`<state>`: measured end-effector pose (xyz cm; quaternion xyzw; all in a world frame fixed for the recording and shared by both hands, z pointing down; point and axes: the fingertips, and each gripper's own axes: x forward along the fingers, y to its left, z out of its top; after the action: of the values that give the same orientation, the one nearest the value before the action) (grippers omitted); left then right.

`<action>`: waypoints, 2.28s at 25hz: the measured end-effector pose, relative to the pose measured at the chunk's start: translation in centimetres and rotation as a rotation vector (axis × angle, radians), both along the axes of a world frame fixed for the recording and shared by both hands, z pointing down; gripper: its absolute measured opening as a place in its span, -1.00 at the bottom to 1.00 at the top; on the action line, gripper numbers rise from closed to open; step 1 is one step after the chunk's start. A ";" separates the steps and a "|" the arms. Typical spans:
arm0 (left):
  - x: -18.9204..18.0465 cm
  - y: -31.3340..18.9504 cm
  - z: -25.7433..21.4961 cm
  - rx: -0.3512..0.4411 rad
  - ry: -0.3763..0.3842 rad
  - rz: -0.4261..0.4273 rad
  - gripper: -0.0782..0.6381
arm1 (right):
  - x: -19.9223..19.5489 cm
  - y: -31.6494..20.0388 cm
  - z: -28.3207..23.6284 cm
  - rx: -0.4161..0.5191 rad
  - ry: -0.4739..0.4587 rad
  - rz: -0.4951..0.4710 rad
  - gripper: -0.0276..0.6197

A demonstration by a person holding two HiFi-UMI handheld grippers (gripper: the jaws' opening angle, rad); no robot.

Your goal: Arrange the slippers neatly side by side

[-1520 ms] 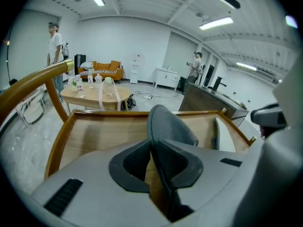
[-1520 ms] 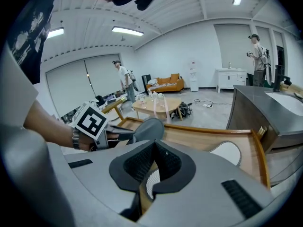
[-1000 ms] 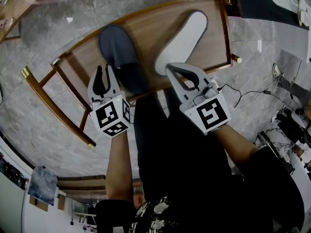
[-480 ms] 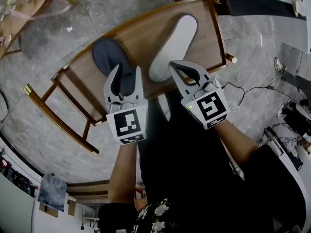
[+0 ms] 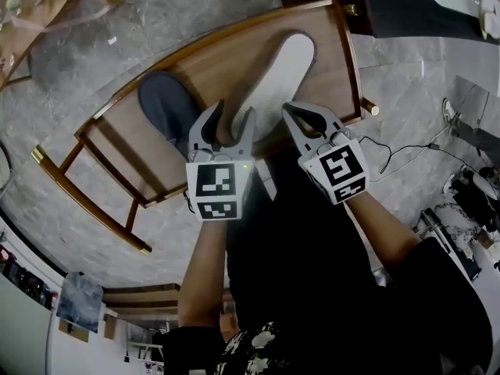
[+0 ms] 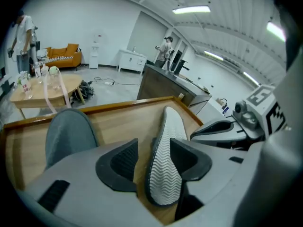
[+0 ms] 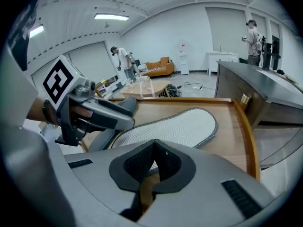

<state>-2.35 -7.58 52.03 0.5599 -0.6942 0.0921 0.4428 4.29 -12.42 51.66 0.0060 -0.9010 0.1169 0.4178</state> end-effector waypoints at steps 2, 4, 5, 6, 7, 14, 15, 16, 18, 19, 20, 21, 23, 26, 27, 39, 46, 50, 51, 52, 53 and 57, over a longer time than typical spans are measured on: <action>0.3 -0.4 0.6 -0.012 0.045 -0.001 -0.21 | 0.2 -0.1 0.6 -0.009 0.016 -0.014 -0.92; 0.5 -0.6 1.2 -0.028 0.088 -0.003 -0.21 | 0.2 0.0 1.1 -0.024 0.031 -0.031 -0.92; 0.5 -0.6 1.5 -0.034 0.107 -0.002 -0.21 | 0.3 0.1 1.4 -0.031 0.040 -0.039 -0.92; 0.6 -0.7 1.8 -0.039 0.122 0.002 -0.21 | 0.3 0.2 1.6 -0.038 0.049 -0.045 -0.92; 0.7 -0.8 1.9 -0.042 0.133 0.008 -0.21 | 0.4 0.4 1.8 -0.045 0.057 -0.050 -0.92; 1.7 -1.5 2.2 -0.061 0.127 0.050 -0.27 | 0.4 0.8 3.1 -0.083 0.092 -0.058 -0.92; 1.6 -1.4 2.3 -0.067 0.116 0.054 -0.33 | 0.4 0.8 3.2 -0.082 0.091 -0.057 -0.92; 1.5 -1.3 2.3 -0.071 0.109 0.057 -0.41 | 0.4 0.8 3.2 -0.079 0.090 -0.056 -0.92; 1.3 -1.3 2.3 -0.071 0.109 0.061 -0.48 | 0.4 0.8 3.4 -0.074 0.087 -0.054 -0.92; 1.3 -1.3 2.3 -0.069 0.110 0.064 -0.50 | 0.4 0.8 3.4 -0.073 0.088 -0.050 -0.92; 1.3 -1.3 2.2 -0.064 0.109 0.069 -0.51 | 0.4 0.8 3.5 -0.073 0.087 -0.046 -0.92; 1.3 -1.2 2.1 -0.059 0.106 0.075 -0.52 | 0.4 0.8 3.5 -0.072 0.085 -0.041 -0.92; 1.3 -1.2 1.8 -0.046 0.102 0.085 -0.55 | 0.4 0.7 3.5 -0.063 0.075 -0.035 -0.92; 1.5 -1.2 1.0 -0.017 0.097 0.102 -0.60 | 0.4 0.6 3.3 -0.051 0.069 -0.030 -0.92; 1.5 -1.1 0.7 -0.005 0.092 0.110 -0.62 | 0.4 0.7 3.1 -0.050 0.066 -0.031 -0.92; 0.7 -2.1 -5.0 0.045 -0.121 0.250 -0.70 | -1.1 1.8 0.9 -0.045 -0.025 -0.022 -0.92; -0.5 -2.5 -5.5 0.001 -0.350 0.360 -0.71 | -0.8 1.3 0.4 -0.038 -0.048 -0.001 -0.92; 0.2 -2.8 -5.5 0.020 -0.293 0.341 -0.70 | -0.2 1.4 0.5 -0.039 -0.036 -0.006 -0.92; 0.5 -2.8 -5.5 0.029 -0.271 0.336 -0.70 | -0.2 1.3 0.5 -0.036 -0.034 -0.006 -0.92; 0.8 -2.8 -5.5 0.036 -0.248 0.334 -0.71 | -0.2 1.3 0.5 -0.034 -0.034 -0.005 -0.92; 1.1 -2.7 -5.5 0.042 -0.221 0.332 -0.70 | -0.2 1.2 0.4 -0.033 -0.034 -0.005 -0.92; 1.9 -2.7 -5.5 0.085 -0.100 0.275 -0.70 | -0.6 1.1 0.1 -0.030 -0.044 -0.010 -0.92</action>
<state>-0.44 -10.33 46.54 0.6628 -0.6353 0.1505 0.3667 3.72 -11.35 51.80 -0.0076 -0.9081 0.1284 0.3986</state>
